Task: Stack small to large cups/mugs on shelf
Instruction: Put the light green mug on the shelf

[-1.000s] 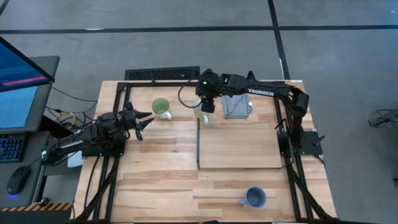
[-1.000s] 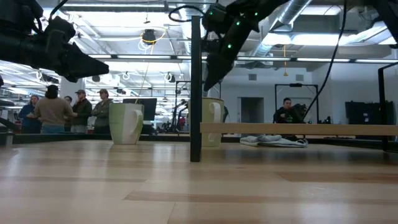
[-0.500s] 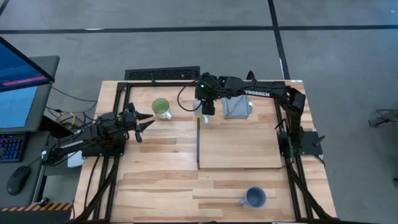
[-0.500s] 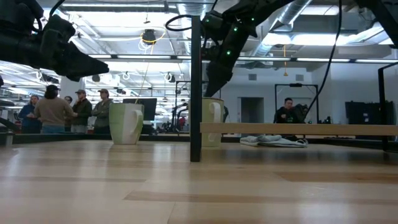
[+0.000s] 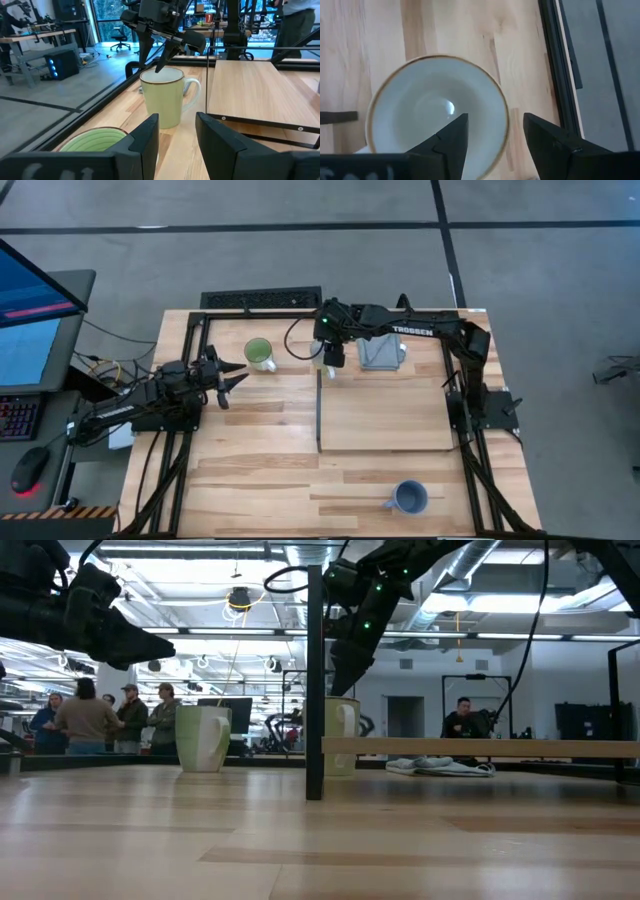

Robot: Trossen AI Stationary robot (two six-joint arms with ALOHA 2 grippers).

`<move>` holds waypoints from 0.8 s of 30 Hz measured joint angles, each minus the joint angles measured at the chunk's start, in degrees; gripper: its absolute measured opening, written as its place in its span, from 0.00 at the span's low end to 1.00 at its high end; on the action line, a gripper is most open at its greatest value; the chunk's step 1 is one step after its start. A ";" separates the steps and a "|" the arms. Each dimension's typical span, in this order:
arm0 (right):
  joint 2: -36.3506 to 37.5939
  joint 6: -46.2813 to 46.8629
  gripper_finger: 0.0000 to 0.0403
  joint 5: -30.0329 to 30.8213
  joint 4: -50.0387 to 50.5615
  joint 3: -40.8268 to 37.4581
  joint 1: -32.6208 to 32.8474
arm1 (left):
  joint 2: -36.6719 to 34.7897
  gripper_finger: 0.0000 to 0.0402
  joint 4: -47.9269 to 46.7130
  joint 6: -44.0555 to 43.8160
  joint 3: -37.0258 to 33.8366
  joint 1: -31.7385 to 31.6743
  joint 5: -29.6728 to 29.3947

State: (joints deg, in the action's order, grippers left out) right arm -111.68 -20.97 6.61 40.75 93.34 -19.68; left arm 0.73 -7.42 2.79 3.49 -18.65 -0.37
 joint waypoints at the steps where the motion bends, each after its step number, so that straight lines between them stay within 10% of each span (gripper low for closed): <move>1: 0.00 0.07 0.53 0.00 0.02 0.00 0.00 | 0.00 0.30 0.00 0.00 0.00 0.00 -0.01; 24: -1.20 4.50 0.53 -0.11 -0.17 0.00 -0.72 | 0.00 0.30 -0.06 0.01 -0.02 0.00 0.05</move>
State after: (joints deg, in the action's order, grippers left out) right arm -112.88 -16.47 6.50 40.58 93.34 -20.40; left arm 0.73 -7.48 2.79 3.46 -18.65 -0.32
